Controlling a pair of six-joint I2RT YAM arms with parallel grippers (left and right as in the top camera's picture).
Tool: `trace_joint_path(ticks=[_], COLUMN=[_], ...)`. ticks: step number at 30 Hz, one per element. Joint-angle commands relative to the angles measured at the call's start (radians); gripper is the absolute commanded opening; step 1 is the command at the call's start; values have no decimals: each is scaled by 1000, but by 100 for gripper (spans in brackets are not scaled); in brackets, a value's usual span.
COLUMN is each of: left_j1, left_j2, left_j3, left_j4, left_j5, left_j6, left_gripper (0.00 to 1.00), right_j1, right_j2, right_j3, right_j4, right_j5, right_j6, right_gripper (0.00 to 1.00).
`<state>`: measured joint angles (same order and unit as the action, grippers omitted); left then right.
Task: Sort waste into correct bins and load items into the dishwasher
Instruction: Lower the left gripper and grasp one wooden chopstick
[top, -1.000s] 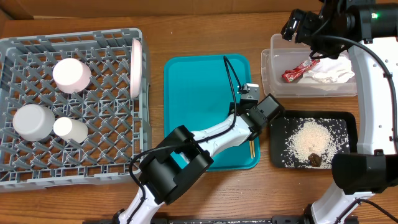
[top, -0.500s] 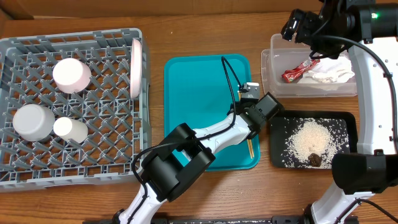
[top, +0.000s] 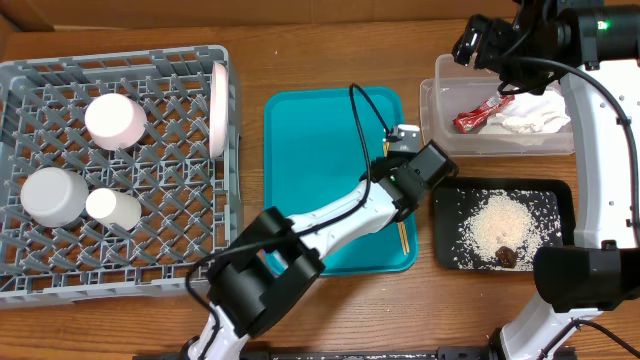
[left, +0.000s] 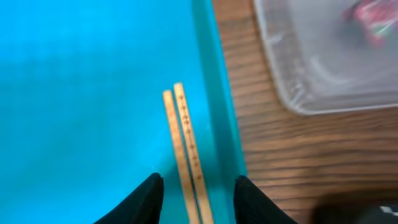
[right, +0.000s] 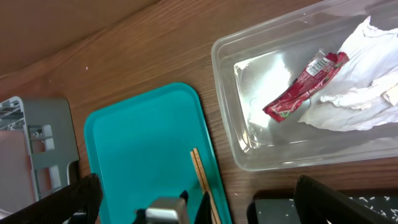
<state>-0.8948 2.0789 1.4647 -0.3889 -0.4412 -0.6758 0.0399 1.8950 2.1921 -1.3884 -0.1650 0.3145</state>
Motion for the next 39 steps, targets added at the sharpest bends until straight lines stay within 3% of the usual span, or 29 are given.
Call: trace_joint_path(ticks=[1, 7, 22, 32, 39], left_j1=[9, 13, 13, 13, 24], left_j2=[-31, 16, 101, 175, 112], left_j3=[-7, -45, -45, -45, -41], left_j4=[-44, -86, -26, -18, -75], left_j5=[8, 10, 53, 155, 144], left_j6=[-26, -171, -171, -248, -181], left_gripper=[40, 37, 38, 4, 4], right_j1=[-3, -3, -3, -3, -3], right_j2=[-19, -19, -19, -19, -19], right_j3=[6, 6, 6, 6, 6], right_j4=[3, 3, 3, 3, 3], right_j5=[8, 8, 8, 8, 8], right_j6=[7, 7, 7, 7, 7], right_gripper=[100, 100, 100, 100, 100])
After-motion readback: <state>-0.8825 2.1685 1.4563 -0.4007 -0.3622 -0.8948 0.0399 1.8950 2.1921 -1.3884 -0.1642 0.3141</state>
